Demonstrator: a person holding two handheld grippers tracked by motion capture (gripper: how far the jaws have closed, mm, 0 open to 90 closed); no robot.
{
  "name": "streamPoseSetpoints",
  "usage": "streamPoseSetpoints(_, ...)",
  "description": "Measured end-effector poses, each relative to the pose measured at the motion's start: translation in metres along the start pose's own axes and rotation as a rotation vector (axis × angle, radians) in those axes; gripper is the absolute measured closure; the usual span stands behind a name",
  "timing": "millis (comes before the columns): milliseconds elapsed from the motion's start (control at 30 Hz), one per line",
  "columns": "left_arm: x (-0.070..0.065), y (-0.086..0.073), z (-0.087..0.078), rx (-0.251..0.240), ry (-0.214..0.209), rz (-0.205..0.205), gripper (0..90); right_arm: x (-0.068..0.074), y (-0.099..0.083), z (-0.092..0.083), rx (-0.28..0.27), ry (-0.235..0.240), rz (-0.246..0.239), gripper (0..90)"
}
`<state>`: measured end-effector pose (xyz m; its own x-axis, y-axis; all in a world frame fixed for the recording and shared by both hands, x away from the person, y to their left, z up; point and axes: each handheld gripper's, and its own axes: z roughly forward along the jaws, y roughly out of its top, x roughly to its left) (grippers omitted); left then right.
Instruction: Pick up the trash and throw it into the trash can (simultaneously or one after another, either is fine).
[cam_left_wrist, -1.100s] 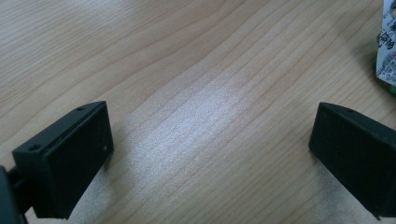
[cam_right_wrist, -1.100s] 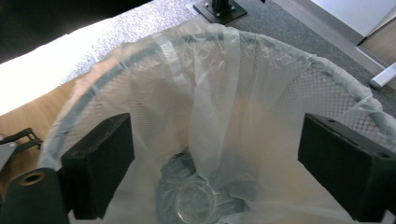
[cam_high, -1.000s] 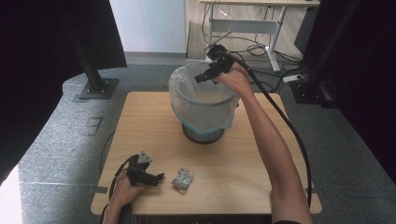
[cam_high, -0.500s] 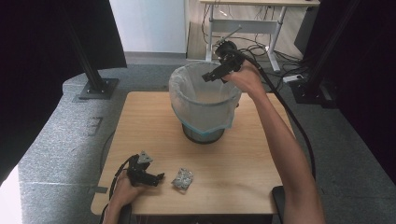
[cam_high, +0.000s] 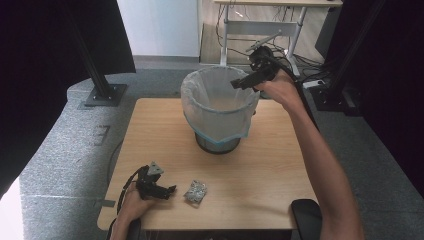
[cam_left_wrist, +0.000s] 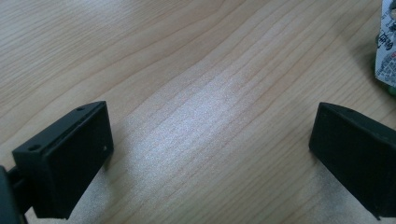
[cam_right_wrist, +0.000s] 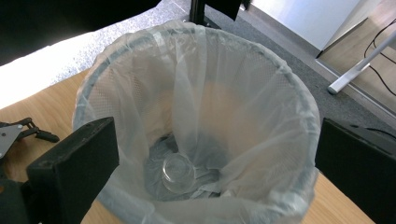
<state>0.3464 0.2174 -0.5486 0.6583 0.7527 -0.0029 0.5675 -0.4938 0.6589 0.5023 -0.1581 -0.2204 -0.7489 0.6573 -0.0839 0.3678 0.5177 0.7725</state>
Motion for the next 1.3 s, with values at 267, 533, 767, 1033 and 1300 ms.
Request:
streamPoseSetpoints(267,0.000,0.000,0.000,0.000,0.001,0.000,0.0,-0.004,-0.018,-0.019,-0.020,-0.006,0.005,0.0)
streamPoseSetpoints(533,0.000,0.000,0.000,0.001,0.001,0.000,0.0,-0.012,-0.037,-0.033,-0.037,-0.023,0.018,0.0)
streamPoseSetpoints(767,0.000,0.000,0.000,-0.001,0.002,-0.002,0.0,-0.017,-0.053,-0.043,-0.058,-0.034,0.026,0.0)
streamPoseSetpoints(1033,0.000,0.000,0.000,-0.001,0.002,-0.003,0.0,-0.017,-0.070,-0.052,-0.080,-0.036,0.021,0.0)
streamPoseSetpoints(1300,-0.001,0.000,0.000,-0.002,0.003,-0.005,0.0,-0.016,-0.097,-0.062,-0.093,-0.052,0.020,0.0)
